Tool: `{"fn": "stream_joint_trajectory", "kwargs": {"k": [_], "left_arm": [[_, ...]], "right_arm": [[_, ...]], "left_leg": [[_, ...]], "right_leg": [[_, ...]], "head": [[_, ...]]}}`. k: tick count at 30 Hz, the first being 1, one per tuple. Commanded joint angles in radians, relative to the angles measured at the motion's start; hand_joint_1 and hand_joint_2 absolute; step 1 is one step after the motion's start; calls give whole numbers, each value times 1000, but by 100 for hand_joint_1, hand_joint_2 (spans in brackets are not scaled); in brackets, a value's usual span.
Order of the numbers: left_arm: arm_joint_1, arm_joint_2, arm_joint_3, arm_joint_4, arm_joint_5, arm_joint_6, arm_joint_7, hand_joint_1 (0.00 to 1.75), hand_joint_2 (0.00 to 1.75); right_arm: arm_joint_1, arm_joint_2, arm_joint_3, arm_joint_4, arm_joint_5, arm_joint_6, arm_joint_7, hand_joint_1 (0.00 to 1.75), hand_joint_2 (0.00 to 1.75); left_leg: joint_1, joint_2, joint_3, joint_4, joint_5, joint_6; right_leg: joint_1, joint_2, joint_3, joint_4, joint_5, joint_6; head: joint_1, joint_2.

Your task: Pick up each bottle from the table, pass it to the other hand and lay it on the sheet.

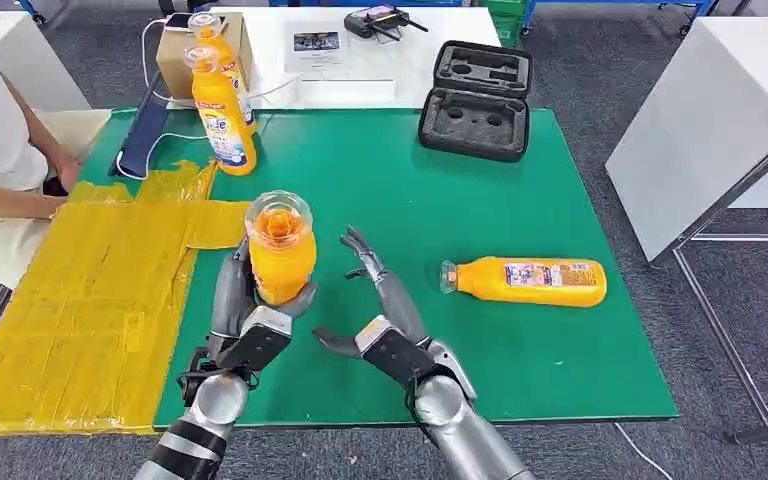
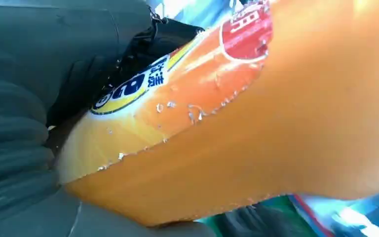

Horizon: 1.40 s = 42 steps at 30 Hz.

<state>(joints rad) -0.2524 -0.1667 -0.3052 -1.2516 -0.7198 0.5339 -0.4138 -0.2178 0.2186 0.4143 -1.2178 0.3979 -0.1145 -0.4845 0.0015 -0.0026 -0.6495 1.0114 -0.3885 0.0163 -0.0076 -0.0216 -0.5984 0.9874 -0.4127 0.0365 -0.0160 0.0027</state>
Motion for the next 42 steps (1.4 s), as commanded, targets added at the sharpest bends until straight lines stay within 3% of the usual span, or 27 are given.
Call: {"fn": "stream_joint_trajectory", "kwargs": {"k": [1, 12, 13, 14, 19, 26, 37, 42], "left_arm": [[-161, 67, 180, 171, -627, 164, 220, 175, 175], [-161, 67, 180, 171, -627, 164, 220, 175, 175], [-157, 66, 199, 176, -716, 164, 272, 175, 175], [-175, 80, 207, 220, -762, 164, 308, 175, 175], [-349, 241, 137, 522, -851, 164, 560, 175, 175], [-543, 310, 139, 882, -851, 164, 622, 175, 175], [-525, 314, 37, 1002, -851, 95, 693, 175, 175], [-512, 306, 68, 1015, -838, 72, 712, 175, 175]], "right_arm": [[72, -90, -24, -332, -13, -69, -47, 0, 0], [72, -90, -24, -332, -13, -69, -47, 0, 0], [75, -87, -26, -330, -29, -80, -64, 0, 0], [81, -86, -32, -348, -46, -88, -73, 0, 175], [109, -81, -48, -510, -132, -177, -113, 0, 175], [75, -97, -15, -557, -165, -268, -119, 0, 175], [14, -121, 49, -493, -177, -271, -116, 0, 175], [-16, -133, 83, -440, -149, -246, -89, 0, 175]], "left_leg": [[1, -2, 3, 0, -1, -1], [0, 0, 3, -1, -1, -1], [0, 0, 2, 0, 0, -1], [0, 0, 4, 0, -1, -1], [0, -1, 5, -1, -1, -2], [2, 1, 2, 0, 1, -3], [2, 2, 5, 0, 0, -4], [2, 2, 3, -1, 1, -4]], "right_leg": [[0, -1, 4, 0, -2, -1], [0, 1, 4, -1, -1, -1], [0, 1, 2, -1, 0, -1], [0, 1, 5, -1, -1, -1], [0, 0, 5, 0, -2, -2], [1, 1, 1, 1, 0, -1], [1, 3, 5, 1, -1, -1], [1, 4, 3, 0, 0, -1]], "head": [[0, 0], [0, 0], [0, 0], [0, 0], [0, 0], [0, 0], [0, 0], [0, 0]]}}
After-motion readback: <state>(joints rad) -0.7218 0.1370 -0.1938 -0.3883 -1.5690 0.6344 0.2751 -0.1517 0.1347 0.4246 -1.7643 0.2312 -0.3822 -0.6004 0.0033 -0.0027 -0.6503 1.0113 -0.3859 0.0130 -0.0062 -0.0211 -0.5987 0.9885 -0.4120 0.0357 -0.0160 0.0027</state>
